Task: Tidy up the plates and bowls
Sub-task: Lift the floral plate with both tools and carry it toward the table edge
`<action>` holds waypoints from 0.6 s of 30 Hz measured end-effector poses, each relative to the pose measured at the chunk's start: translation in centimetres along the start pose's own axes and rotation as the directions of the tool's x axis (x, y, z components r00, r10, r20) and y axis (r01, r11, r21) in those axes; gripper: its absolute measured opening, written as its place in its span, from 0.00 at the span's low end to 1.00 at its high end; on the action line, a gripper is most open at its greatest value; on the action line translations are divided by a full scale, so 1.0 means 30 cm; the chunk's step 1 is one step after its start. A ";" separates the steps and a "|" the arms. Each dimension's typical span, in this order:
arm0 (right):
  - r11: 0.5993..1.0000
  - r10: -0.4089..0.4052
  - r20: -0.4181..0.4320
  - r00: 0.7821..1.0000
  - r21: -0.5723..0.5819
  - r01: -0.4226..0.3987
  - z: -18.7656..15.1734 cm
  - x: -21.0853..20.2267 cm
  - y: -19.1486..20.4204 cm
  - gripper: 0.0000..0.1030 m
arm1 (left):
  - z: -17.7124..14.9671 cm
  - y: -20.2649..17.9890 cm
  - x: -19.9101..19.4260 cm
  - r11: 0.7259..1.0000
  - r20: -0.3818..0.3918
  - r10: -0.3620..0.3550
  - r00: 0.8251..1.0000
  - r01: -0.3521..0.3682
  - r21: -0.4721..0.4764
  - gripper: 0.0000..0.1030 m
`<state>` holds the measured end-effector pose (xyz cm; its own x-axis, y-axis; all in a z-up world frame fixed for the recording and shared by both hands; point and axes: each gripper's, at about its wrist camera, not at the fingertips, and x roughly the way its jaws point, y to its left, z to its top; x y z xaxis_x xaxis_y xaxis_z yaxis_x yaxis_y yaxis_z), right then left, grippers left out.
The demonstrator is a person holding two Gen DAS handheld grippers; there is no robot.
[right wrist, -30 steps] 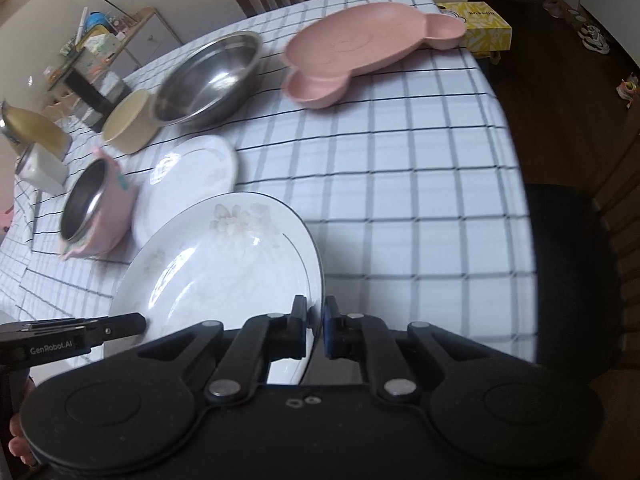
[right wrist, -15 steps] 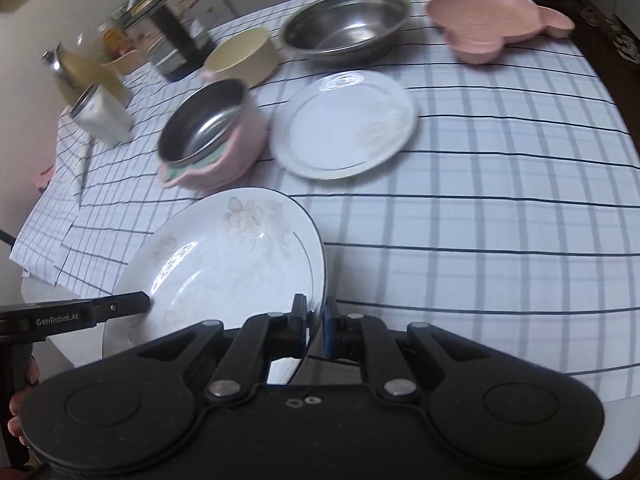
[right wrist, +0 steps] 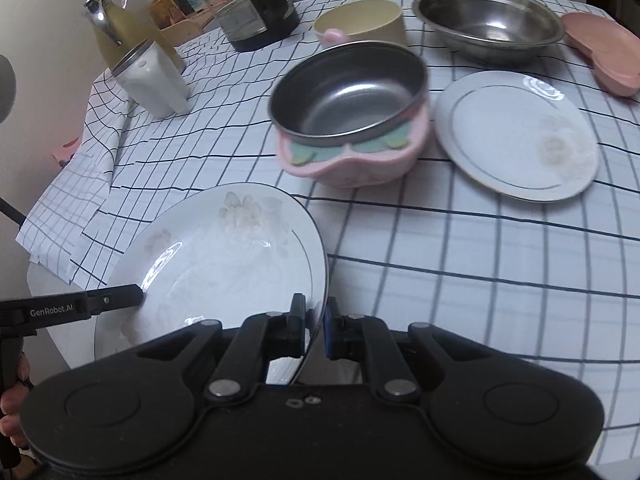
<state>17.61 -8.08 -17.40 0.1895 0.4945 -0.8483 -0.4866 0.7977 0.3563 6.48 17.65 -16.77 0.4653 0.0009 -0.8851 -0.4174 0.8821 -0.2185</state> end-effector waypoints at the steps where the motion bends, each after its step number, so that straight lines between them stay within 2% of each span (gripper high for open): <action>1: 1.000 0.001 -0.001 1.000 0.003 -0.001 0.003 0.011 0.007 0.09 | 0.000 0.007 0.003 1.000 -0.002 0.003 1.000 -0.003 0.002 0.14; 9: 1.000 -0.017 -0.019 1.000 0.004 0.017 -0.014 0.052 0.031 0.10 | -0.032 0.038 0.026 1.000 -0.029 0.000 1.000 0.000 -0.007 0.14; 15: 0.999 -0.043 -0.012 0.999 -0.017 0.042 -0.026 0.053 0.052 0.11 | -0.046 0.038 0.025 1.000 -0.016 0.007 1.000 -0.007 -0.001 0.15; 17: 0.998 -0.054 -0.014 0.998 -0.023 0.053 -0.024 0.055 0.057 0.11 | -0.047 0.035 0.023 1.000 -0.015 0.012 1.000 -0.012 0.003 0.15; 18: 0.998 -0.057 -0.014 0.998 -0.028 0.057 -0.023 0.055 0.061 0.15 | -0.048 0.031 0.020 1.000 -0.013 0.021 1.000 -0.020 0.009 0.15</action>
<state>16.46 -6.05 -18.41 0.2053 0.4431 -0.8727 -0.4986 0.8146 0.2963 5.26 17.79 -18.10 0.4465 0.0130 -0.8947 -0.4196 0.8862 -0.1966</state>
